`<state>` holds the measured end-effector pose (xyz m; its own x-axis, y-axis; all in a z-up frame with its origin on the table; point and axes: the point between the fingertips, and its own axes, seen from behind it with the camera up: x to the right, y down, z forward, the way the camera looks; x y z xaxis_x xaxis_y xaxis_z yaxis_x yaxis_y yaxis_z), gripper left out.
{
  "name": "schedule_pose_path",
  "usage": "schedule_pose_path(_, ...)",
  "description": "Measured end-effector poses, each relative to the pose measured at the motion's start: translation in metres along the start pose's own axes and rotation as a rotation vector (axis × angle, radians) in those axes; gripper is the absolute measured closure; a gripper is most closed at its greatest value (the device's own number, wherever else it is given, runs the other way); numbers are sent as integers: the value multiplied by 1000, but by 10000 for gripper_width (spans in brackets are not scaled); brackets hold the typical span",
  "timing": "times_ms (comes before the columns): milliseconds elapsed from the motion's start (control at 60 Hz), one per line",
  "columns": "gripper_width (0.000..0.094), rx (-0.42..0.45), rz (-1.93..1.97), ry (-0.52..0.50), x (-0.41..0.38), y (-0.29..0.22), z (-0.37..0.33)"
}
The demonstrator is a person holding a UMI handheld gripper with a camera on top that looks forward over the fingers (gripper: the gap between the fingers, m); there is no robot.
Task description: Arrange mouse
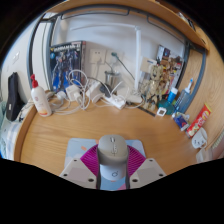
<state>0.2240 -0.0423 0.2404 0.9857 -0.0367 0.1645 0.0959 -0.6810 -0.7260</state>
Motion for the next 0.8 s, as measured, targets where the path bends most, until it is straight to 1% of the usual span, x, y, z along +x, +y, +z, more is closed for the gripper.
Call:
schedule_pose_path(133,606,-78,16,-29,-7,42,25)
schedule_pose_path(233,603,-122,2,-39,-12,64,37)
schedule_pose_path(250,584,-132,-1,-44,-13,68,38)
schedule_pose_path(283,587,-108,9,-47,-13,63,38)
schedule_pose_path(383,555,-115,6,-60,-14,65,40)
schedule_pose_path(567,409,-155,-14,-68,-12,66,42)
schedule_pose_path(600,339,-164,-33,-71,-11,65,40)
schedule_pose_path(617,259,-171,-44,-75,-11,65,39)
schedule_pose_path(667,169,-182,-66,-89,-13,63,34)
schedule_pose_path(733,153,-173,-66,-106,-17,50,20)
schedule_pose_path(800,152,-139,-41,-126,-15,25,-2)
